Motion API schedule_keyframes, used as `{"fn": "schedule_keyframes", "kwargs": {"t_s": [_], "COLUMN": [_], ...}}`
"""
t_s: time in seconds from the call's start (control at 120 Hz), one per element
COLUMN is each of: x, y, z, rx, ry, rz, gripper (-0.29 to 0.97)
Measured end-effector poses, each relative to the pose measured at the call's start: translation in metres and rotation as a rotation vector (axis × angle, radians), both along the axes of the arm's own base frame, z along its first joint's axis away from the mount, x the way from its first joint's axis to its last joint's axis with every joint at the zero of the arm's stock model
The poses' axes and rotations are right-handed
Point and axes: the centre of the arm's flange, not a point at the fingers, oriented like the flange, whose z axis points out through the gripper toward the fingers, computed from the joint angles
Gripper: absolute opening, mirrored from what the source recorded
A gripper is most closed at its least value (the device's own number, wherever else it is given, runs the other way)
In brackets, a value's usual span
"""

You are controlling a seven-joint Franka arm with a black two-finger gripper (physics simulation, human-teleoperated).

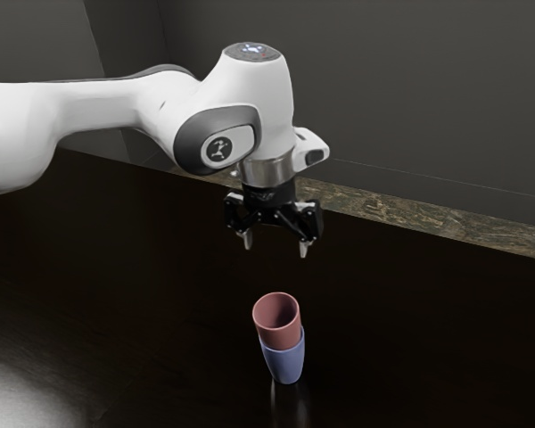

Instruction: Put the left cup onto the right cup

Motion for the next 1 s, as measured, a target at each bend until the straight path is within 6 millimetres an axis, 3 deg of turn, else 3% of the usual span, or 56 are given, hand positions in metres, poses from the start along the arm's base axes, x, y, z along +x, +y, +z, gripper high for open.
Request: {"fn": "schedule_keyframes", "kwargs": {"t_s": [0.092, 0.325, 0.442, 0.625, 0.725, 1.0], "x": [0.004, 0.029, 0.036, 0.041, 0.044, 0.043], "y": [0.015, 0.092, 0.117, 0.138, 0.147, 0.15], "z": [0.005, 0.007, 0.007, 0.013, 0.027, 0.059], "rx": [0.011, 0.035, 0.044, 0.054, 0.058, 0.066], "ry": [0.001, 0.02, 0.028, 0.03, 0.023, 0.032], "rz": [-0.045, -0.125, -0.19, -0.305, -0.356, -0.482], "gripper": [0.68, 0.68, 0.68, 0.68, 0.68, 0.68]}}
